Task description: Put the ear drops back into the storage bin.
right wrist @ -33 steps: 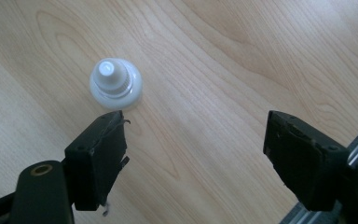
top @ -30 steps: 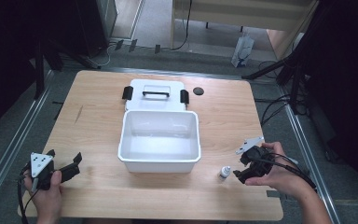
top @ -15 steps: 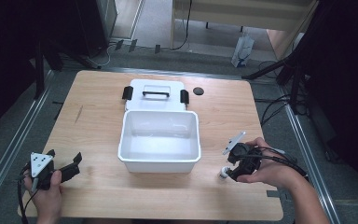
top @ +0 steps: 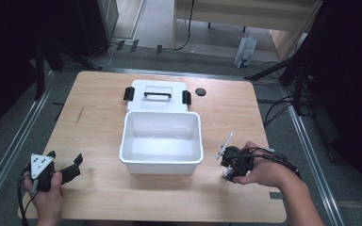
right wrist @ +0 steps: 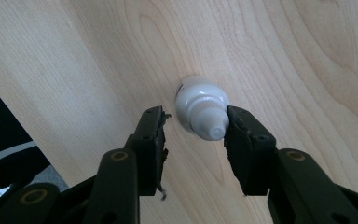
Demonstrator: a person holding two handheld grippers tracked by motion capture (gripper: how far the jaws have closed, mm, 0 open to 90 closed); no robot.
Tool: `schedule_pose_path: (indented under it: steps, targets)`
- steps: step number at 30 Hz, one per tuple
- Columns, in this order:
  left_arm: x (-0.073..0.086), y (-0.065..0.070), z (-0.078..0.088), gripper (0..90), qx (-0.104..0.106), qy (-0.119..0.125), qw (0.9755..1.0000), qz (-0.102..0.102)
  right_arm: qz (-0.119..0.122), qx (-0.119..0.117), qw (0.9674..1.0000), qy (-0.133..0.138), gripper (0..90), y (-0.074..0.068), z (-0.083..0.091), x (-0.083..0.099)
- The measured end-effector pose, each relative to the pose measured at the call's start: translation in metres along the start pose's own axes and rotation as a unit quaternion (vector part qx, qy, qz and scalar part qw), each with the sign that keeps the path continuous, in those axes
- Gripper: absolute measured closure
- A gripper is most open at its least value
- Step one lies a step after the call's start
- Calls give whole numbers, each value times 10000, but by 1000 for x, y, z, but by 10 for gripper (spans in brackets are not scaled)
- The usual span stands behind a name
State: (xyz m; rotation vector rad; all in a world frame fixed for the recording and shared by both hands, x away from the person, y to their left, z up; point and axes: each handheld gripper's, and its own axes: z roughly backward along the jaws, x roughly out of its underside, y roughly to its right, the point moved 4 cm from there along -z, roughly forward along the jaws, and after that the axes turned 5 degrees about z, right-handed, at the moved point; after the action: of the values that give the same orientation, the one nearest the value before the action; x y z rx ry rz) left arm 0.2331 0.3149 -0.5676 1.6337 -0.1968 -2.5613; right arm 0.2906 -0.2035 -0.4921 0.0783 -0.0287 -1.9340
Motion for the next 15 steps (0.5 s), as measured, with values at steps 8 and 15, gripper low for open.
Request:
schedule_pose_path:
  steps: [8,15]
  targets:
    - [0,0,0,74,9,-2,10000,-10,112,100,9999,17,700,2,-1,-4]
    - [0,0,0,74,10,-3,10000,-12,135,64,9999,72,717,1,-1,-7]
